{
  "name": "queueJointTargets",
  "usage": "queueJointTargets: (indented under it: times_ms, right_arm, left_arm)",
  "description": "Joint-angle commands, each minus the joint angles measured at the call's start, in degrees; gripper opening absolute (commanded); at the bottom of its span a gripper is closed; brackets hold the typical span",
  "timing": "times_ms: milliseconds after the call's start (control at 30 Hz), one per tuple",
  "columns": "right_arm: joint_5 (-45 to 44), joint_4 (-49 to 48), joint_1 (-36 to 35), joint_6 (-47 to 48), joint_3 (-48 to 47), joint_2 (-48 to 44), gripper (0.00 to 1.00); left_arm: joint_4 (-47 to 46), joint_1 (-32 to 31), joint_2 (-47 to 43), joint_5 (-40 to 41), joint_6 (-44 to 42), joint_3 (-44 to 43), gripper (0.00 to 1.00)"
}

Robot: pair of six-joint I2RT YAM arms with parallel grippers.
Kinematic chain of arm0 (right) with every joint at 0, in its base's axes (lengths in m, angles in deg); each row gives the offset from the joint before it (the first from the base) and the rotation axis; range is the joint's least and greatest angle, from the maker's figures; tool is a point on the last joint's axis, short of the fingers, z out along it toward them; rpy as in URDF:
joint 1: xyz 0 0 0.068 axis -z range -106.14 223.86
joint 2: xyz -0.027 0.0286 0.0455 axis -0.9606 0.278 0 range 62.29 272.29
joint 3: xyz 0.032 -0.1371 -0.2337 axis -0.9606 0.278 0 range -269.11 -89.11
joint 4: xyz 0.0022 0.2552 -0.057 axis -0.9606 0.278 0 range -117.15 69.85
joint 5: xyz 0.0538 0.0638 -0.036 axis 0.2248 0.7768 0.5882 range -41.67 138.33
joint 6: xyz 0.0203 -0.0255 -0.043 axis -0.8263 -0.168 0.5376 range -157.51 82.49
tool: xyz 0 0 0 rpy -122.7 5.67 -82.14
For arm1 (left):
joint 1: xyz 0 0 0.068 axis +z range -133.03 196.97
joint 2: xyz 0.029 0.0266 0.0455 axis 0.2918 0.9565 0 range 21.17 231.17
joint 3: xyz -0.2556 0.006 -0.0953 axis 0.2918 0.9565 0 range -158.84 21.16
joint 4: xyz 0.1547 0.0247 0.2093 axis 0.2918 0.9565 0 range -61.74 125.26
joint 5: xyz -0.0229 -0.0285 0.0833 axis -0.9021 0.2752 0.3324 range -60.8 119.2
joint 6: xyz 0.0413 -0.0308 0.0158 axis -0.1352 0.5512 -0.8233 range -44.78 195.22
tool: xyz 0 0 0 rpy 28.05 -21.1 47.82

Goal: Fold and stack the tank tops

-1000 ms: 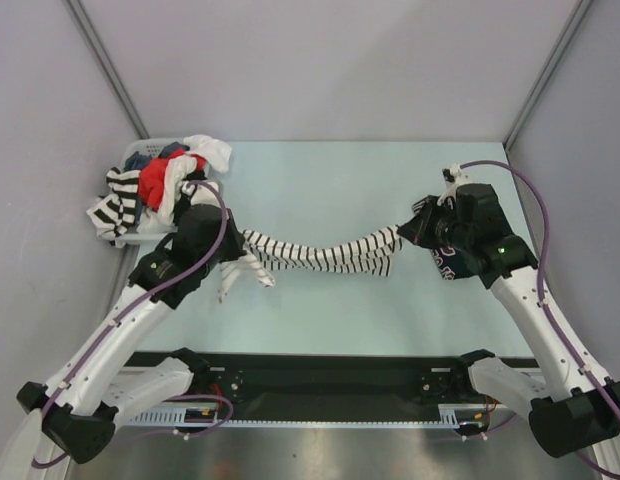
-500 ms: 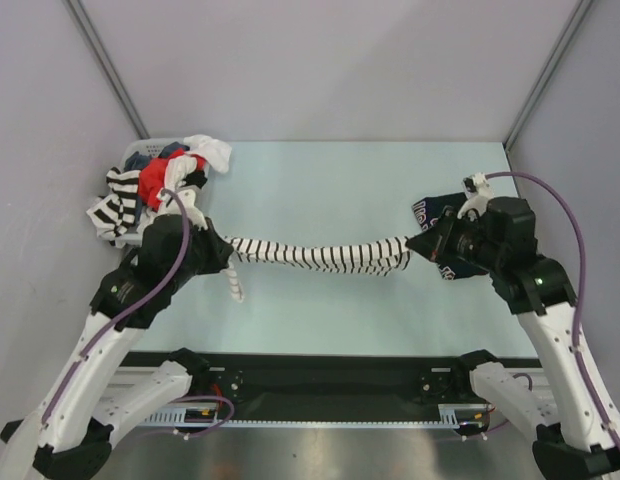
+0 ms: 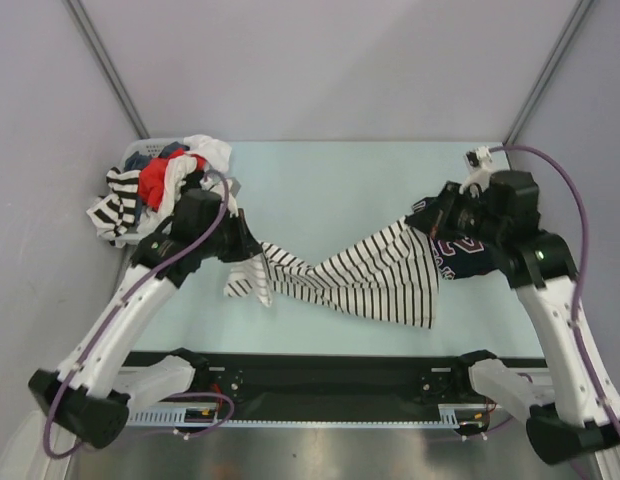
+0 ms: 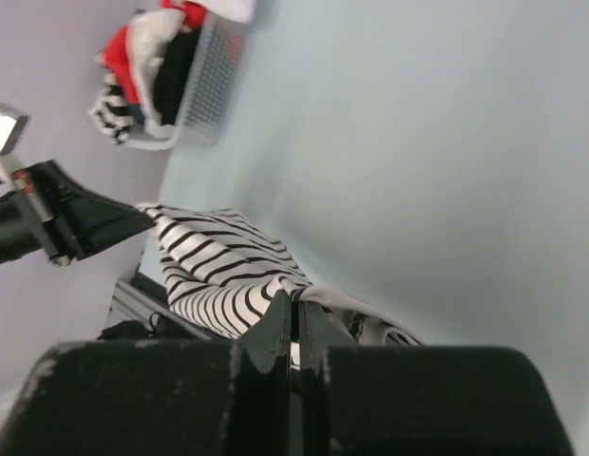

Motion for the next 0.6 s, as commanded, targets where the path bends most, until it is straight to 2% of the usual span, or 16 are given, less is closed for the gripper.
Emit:
queueJointTargets:
  times_ms: [0,67,100,167,200,233,267,300,333,367,467,500,533,567]
  right_arm:
    - [-0.05,-9.76,4.14,-1.27,1.59,11.77,0.02]
    - [2.76,-17.47,8.78,-3.9,0.81,18.03,0.0]
    - [3.38,-20.13,10.37,-5.3,0.02,26.07,0.0]
    - [3.83,-29.23,12.75,-11.25,-1.48,34.72,0.0]
    - [3.83,-30.6,14.42,-13.03,-4.97,38.77,0.09]
    - [4.0,-31.22,14.78,-14.7,-6.65,45.77,0.35]
    - [3.83,-32.1,14.7,-15.5,-8.06,47.58,0.47]
    - [2.52,-31.85,14.52,-14.73,-9.12,48.29,0.59]
    - [-1.41,-31.06,13.91,-13.59,-9.05,46.91,0.88]
    - [-3.1,-30.1,13.3,-10.36,-8.7,45.68,0.99]
    - [-5.15,-30.34,13.2,-8.39,-3.35,39.44,0.99]
    - [-3.83,-31.22,13.99,-8.74,-0.81,37.94,0.95]
    - [-1.3,-32.97,14.69,-9.18,3.92,36.45,0.84]
    - [-0.4,-33.68,14.7,-9.27,6.57,33.13,0.78]
  left_arm:
    - [-8.06,4.06,8.91,-4.07,-0.57,-0.89,0.01]
    - [-10.5,4.77,15.7,-3.89,-1.0,-4.39,0.01]
    - [-11.48,5.73,22.95,-4.15,-0.74,-5.89,0.0]
    - [-13.85,6.53,30.29,-5.56,-0.31,-12.11,0.01]
    - [-13.34,7.14,34.93,-5.21,0.13,-15.11,0.04]
    - [-12.38,7.32,41.68,-5.04,0.4,-18.44,0.14]
    - [-10.72,7.23,44.27,-4.08,0.57,-23.79,0.35]
    - [-9.92,6.88,45.25,-1.28,0.84,-25.49,0.67]
    - [-10.08,6.71,44.05,0.14,0.84,-25.94,0.79]
    - [-11.91,6.36,42.55,1.46,0.41,-24.38,1.0]
    - [-13.08,6.18,37.27,6.03,-0.91,-20.69,1.0]
    - [-12.2,6.18,36.4,6.65,-1.44,-20.15,1.0]
    - [-11.93,6.26,35.26,8.13,-2.23,-19.1,1.0]
    - [-12.28,6.0,32.63,8.32,-2.5,-16.05,1.0]
